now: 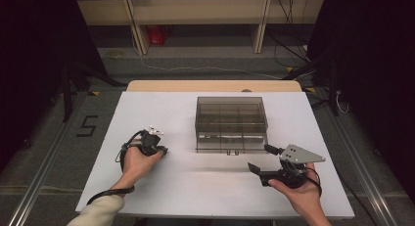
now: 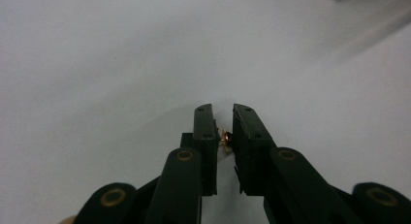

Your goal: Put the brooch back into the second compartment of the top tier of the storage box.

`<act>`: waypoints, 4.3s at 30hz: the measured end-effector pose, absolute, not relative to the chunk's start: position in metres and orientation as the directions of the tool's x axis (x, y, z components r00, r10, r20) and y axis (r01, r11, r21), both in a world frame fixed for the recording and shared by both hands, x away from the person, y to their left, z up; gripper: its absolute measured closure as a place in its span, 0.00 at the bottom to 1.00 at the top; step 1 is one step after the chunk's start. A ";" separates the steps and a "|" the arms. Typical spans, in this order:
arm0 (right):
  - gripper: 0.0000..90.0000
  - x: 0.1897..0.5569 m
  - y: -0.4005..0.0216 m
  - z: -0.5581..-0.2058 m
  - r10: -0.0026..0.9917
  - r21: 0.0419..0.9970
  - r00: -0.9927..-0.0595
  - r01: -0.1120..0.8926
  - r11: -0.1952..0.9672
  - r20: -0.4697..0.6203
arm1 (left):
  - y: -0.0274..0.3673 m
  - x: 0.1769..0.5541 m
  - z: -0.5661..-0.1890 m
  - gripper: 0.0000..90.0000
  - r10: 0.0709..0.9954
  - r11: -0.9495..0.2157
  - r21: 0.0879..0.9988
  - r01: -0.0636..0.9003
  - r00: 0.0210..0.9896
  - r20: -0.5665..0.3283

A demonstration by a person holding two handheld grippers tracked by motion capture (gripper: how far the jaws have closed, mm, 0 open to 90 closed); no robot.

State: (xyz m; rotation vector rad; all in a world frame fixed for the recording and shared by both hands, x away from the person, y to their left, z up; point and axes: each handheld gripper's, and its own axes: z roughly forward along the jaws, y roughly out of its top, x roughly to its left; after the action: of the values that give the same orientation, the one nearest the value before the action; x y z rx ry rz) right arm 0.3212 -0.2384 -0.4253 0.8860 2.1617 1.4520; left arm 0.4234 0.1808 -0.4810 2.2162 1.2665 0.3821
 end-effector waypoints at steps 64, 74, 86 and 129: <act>0.19 0.321 -0.238 -0.426 0.687 0.922 -0.726 0.283 0.263 0.027 | 0.176 0.408 -0.451 0.90 0.813 -0.304 0.826 0.475 0.581 -0.035; 0.19 0.321 -0.238 -0.425 0.688 0.923 -0.726 0.284 0.261 0.029 | 0.172 0.406 -0.449 0.89 0.802 -0.306 0.853 0.423 0.598 -0.009; 0.19 0.321 -0.238 -0.426 0.687 0.922 -0.726 0.283 0.263 0.028 | 0.169 0.403 -0.447 0.89 0.786 -0.290 0.872 0.394 0.618 -0.018; 0.19 0.322 -0.237 -0.427 0.686 0.922 -0.727 0.289 0.256 0.038 | 0.149 0.394 -0.423 0.89 0.743 -0.238 0.923 0.303 0.669 -0.028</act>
State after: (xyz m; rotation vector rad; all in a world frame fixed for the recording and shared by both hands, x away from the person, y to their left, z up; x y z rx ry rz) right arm 0.3218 -0.2369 -0.4273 0.8907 2.1616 1.4642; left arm 0.3941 0.1492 -0.4234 1.8208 0.8311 0.5172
